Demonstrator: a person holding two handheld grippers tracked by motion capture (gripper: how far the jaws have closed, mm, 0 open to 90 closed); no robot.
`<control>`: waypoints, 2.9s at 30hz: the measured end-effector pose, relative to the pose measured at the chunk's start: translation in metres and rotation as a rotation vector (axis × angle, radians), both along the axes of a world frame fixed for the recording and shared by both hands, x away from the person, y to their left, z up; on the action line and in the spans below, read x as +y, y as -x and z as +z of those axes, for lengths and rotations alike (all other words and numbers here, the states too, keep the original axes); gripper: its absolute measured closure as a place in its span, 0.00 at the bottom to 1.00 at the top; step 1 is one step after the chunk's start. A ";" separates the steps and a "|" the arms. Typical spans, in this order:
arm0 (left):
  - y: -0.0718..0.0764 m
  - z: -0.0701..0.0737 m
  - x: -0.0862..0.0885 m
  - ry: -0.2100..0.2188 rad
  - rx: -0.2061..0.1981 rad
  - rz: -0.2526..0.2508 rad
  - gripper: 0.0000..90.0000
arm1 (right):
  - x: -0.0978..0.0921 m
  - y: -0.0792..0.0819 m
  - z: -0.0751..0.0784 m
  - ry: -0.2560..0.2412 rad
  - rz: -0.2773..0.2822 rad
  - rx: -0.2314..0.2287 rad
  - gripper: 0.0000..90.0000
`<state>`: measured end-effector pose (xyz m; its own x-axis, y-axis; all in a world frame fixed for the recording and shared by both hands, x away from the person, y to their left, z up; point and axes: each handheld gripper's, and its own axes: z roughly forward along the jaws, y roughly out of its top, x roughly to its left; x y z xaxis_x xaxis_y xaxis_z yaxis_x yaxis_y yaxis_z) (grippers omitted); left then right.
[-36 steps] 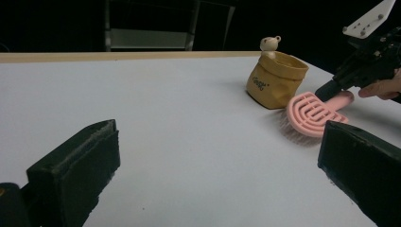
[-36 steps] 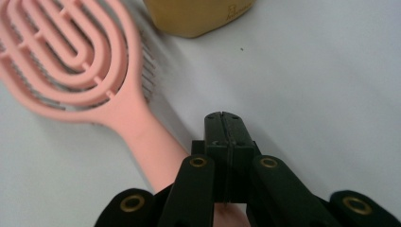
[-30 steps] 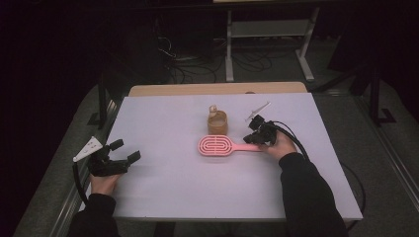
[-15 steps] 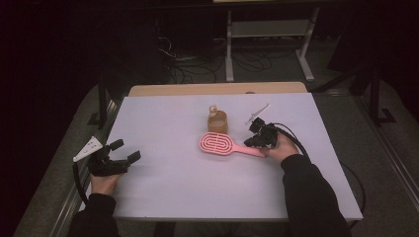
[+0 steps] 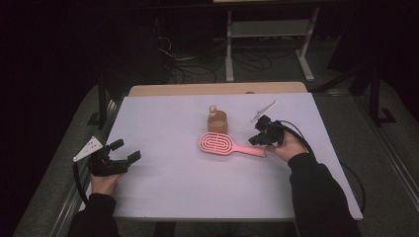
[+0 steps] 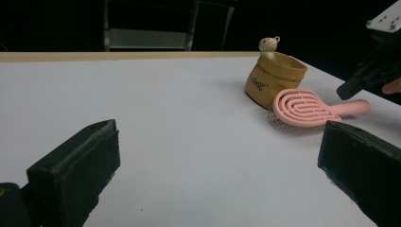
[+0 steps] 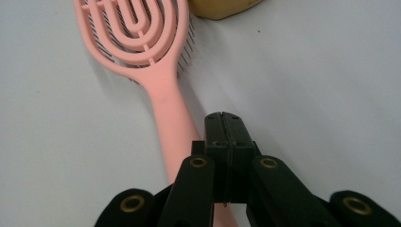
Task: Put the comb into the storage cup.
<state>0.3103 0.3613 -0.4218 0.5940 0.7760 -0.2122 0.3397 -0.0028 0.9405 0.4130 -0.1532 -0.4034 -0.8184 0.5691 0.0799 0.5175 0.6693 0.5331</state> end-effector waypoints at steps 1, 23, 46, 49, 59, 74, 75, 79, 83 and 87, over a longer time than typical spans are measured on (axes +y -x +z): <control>0.000 0.000 0.000 0.000 0.000 0.000 0.00 | -0.001 0.001 0.002 0.000 0.000 -0.003 0.99; 0.000 0.000 0.001 0.005 -0.002 0.002 0.00 | 0.001 0.004 0.034 0.033 0.058 -0.036 0.92; 0.000 0.001 0.001 0.011 0.000 -0.005 0.00 | 0.029 0.004 0.032 0.111 0.157 -0.068 0.15; 0.000 0.000 0.001 0.010 0.000 -0.006 0.00 | 0.032 0.003 0.030 0.123 0.159 -0.074 0.14; 0.000 0.001 0.001 0.009 -0.001 -0.005 0.00 | 0.049 -0.001 0.014 0.164 0.206 -0.049 0.06; 0.000 0.000 0.001 0.004 0.002 -0.003 0.00 | 0.059 -0.008 -0.007 0.206 0.253 -0.039 0.09; 0.000 0.000 0.001 0.004 0.001 -0.003 0.00 | 0.060 -0.008 -0.009 0.210 0.257 -0.032 0.12; 0.001 0.000 0.001 0.004 0.000 -0.002 0.00 | 0.065 -0.008 -0.012 0.219 0.275 -0.028 0.17; 0.000 0.000 0.001 0.004 -0.001 -0.002 0.00 | 0.069 -0.007 -0.014 0.226 0.295 -0.024 0.26; 0.000 0.000 0.001 0.004 0.000 -0.003 0.00 | 0.070 -0.007 -0.015 0.236 0.302 -0.015 0.36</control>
<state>0.3099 0.3626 -0.4216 0.5961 0.7735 -0.2151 0.3398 -0.0003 0.9405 0.4201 -0.0835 -0.4184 -0.9520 0.3037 -0.0379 0.2717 0.8957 0.3521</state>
